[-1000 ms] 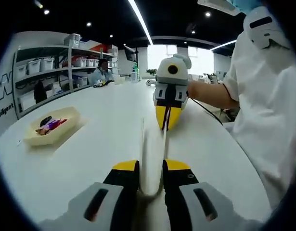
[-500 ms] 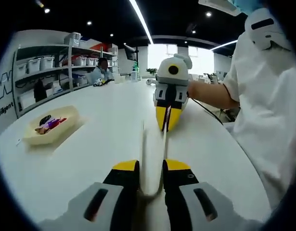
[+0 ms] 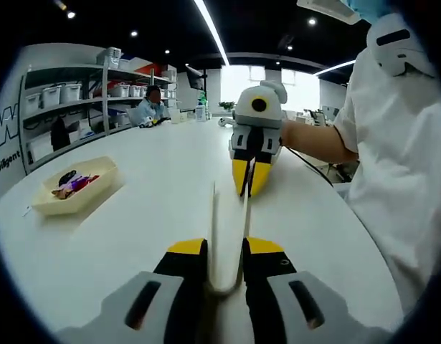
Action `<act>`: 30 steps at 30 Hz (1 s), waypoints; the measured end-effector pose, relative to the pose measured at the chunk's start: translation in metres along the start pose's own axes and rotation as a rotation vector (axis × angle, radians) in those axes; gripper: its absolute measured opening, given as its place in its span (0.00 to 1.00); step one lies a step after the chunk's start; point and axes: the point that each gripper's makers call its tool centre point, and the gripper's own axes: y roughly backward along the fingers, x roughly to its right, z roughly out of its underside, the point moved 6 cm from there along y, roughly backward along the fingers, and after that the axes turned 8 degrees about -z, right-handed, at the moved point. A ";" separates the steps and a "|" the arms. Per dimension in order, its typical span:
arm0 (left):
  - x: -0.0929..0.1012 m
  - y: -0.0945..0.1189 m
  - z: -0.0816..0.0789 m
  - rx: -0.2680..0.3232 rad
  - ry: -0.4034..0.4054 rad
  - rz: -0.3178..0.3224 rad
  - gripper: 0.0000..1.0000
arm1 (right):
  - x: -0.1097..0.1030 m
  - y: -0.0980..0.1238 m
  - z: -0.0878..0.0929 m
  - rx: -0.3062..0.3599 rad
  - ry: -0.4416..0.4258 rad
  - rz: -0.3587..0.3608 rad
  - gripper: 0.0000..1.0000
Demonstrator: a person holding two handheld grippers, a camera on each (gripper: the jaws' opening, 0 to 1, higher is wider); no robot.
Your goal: Place the target food into the container with the food tongs after gripping and lifting it, then release it inside without dropping or visibly crushing the food.
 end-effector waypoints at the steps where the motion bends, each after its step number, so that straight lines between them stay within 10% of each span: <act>1: 0.000 0.000 0.000 0.000 0.001 0.001 0.19 | 0.000 0.000 0.000 0.001 -0.001 0.003 0.00; 30: -0.001 0.007 0.001 -0.003 0.010 -0.004 0.18 | 0.002 0.008 0.004 0.006 -0.021 0.010 0.00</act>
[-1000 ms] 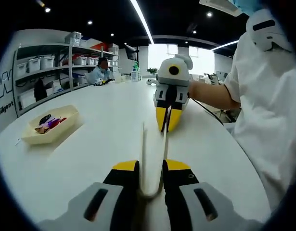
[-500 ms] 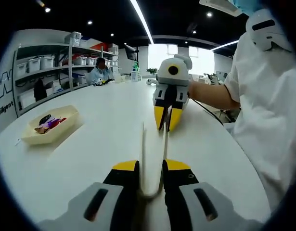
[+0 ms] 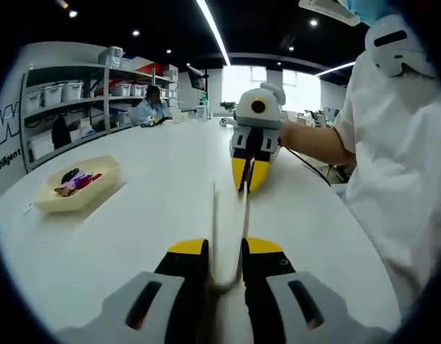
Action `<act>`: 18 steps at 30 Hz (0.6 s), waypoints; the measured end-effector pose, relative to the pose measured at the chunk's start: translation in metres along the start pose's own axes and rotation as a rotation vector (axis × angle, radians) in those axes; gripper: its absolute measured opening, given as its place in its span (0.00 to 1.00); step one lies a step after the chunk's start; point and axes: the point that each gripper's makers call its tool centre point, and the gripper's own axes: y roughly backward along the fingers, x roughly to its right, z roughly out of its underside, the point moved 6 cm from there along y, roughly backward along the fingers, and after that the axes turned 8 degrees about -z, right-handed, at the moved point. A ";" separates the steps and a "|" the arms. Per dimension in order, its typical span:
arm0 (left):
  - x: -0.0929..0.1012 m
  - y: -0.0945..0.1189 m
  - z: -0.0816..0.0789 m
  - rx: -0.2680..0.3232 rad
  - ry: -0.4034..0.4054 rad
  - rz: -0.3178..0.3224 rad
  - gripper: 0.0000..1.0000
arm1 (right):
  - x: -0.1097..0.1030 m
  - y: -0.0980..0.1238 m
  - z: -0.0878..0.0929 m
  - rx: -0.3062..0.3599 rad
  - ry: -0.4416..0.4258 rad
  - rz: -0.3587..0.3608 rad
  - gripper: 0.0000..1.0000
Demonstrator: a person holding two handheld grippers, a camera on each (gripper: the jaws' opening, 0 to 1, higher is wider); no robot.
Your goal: Place the target food into the container with the food tongs after gripping and lifting it, then release it inside without dropping or visibly crushing the food.
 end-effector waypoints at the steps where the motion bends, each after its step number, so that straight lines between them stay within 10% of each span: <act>1: 0.000 0.000 0.000 0.000 0.000 0.000 0.18 | 0.000 0.000 0.000 -0.001 0.001 0.001 0.00; 18: 0.000 -0.003 0.000 0.001 -0.005 -0.003 0.18 | 0.000 0.001 0.001 0.002 -0.002 0.001 0.00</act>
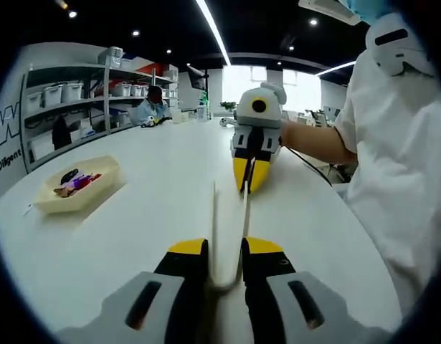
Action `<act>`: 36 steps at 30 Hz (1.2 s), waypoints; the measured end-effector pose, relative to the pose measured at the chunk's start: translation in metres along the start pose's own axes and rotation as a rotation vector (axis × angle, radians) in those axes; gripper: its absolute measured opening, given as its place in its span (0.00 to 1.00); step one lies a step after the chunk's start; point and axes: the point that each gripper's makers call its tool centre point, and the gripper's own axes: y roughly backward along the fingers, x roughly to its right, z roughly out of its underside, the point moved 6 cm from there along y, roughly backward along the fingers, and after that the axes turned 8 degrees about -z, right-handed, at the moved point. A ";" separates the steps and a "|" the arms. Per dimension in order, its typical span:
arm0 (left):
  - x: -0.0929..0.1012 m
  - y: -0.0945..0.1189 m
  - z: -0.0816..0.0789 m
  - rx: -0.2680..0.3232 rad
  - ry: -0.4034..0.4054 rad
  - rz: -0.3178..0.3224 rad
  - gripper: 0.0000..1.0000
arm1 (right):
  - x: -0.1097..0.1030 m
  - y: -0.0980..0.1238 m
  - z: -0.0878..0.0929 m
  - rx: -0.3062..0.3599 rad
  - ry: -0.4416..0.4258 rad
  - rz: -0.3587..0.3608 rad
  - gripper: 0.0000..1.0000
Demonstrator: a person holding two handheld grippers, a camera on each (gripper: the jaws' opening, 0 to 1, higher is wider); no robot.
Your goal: Place the target food into the container with the food tongs after gripping and lifting it, then release it inside without dropping or visibly crushing the food.
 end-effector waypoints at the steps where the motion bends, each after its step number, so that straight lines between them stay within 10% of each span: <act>1: 0.000 0.000 0.000 0.000 -0.001 0.000 0.18 | 0.000 0.000 0.000 0.000 0.000 0.001 0.00; 36: 0.001 -0.002 -0.001 0.004 -0.014 0.000 0.19 | 0.000 0.001 0.000 0.009 -0.012 0.011 0.01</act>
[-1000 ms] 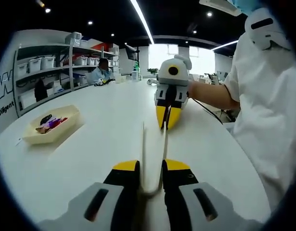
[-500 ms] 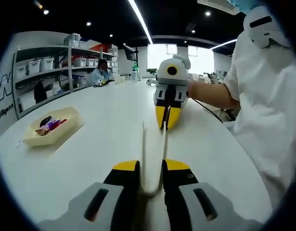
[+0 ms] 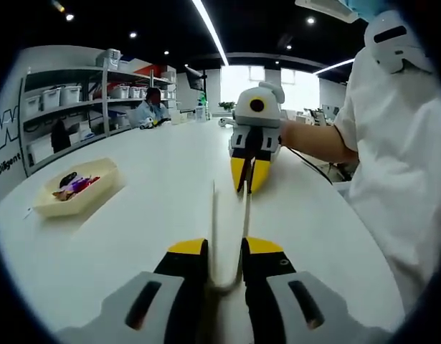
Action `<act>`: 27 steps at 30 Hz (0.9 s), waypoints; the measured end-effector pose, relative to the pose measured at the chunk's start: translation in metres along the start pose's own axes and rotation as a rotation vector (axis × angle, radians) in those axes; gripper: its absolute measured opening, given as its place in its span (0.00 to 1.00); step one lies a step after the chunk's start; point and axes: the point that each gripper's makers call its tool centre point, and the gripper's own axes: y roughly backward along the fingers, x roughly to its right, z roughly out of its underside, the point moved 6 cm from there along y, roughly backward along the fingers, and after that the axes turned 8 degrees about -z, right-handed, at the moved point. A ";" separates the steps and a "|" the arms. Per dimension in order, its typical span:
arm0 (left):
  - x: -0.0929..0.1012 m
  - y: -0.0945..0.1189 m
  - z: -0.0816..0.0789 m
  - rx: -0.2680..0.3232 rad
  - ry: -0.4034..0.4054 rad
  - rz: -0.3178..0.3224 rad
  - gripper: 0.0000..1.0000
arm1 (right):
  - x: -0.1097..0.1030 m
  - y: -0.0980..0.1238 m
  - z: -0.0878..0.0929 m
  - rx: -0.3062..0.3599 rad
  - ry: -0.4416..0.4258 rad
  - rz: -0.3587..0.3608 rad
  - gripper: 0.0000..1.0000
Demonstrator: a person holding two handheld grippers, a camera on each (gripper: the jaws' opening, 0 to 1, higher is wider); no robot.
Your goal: Place the target food into the container with the food tongs after gripping and lifting it, then release it inside without dropping or visibly crushing the food.
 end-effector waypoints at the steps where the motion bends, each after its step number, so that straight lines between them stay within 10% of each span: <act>1: 0.000 0.000 0.000 0.000 0.002 0.000 0.19 | 0.000 0.000 0.000 0.000 0.000 0.000 0.02; 27: -0.002 0.004 0.002 -0.010 0.009 -0.011 0.19 | -0.002 0.000 0.002 -0.007 -0.002 -0.004 0.06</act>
